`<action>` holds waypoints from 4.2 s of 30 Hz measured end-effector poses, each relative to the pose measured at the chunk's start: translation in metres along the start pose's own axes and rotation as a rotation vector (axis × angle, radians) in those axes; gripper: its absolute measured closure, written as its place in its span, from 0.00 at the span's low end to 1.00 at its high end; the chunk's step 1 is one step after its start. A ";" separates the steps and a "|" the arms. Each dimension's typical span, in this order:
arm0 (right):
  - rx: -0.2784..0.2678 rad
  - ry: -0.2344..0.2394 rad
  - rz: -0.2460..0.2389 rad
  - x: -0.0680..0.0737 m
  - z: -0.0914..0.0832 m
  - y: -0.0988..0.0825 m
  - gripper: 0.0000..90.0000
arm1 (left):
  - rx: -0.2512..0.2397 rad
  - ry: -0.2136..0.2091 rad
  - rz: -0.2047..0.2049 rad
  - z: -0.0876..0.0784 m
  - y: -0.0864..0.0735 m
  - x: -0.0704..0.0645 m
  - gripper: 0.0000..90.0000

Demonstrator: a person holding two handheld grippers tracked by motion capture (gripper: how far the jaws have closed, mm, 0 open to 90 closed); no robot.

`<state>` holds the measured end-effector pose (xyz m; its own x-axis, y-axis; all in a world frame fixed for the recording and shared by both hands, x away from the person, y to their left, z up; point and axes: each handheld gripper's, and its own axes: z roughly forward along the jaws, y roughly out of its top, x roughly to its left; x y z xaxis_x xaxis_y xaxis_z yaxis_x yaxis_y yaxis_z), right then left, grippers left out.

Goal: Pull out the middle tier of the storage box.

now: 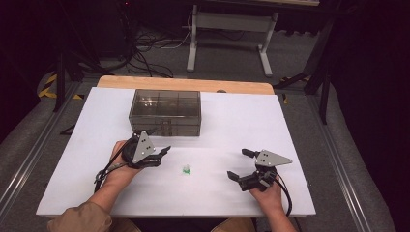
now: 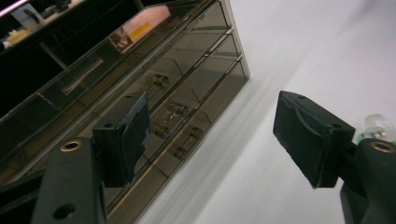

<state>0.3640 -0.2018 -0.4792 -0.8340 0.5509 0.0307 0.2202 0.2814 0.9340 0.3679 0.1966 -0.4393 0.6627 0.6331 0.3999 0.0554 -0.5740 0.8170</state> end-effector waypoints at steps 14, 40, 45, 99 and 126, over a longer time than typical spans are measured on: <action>0.002 0.002 0.001 0.000 0.000 0.000 0.00 | 0.061 0.131 0.152 0.003 0.003 -0.012 0.37; 0.006 0.011 0.009 0.000 0.001 -0.001 0.00 | 0.216 0.365 0.465 0.020 0.003 -0.041 0.41; 0.006 0.012 0.010 0.000 0.001 -0.001 0.00 | 0.241 0.394 0.514 0.024 0.000 -0.046 0.41; 0.011 0.017 0.005 0.001 0.001 -0.001 0.00 | 0.405 0.560 0.690 0.066 -0.012 -0.046 0.61; 0.014 0.021 0.005 0.001 0.002 -0.001 0.00 | 0.431 0.555 0.745 0.080 -0.014 -0.041 0.85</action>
<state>0.3636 -0.2000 -0.4804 -0.8433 0.5357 0.0428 0.2311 0.2897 0.9288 0.4001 0.1370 -0.5000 0.2054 0.1275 0.9703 0.1068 -0.9885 0.1073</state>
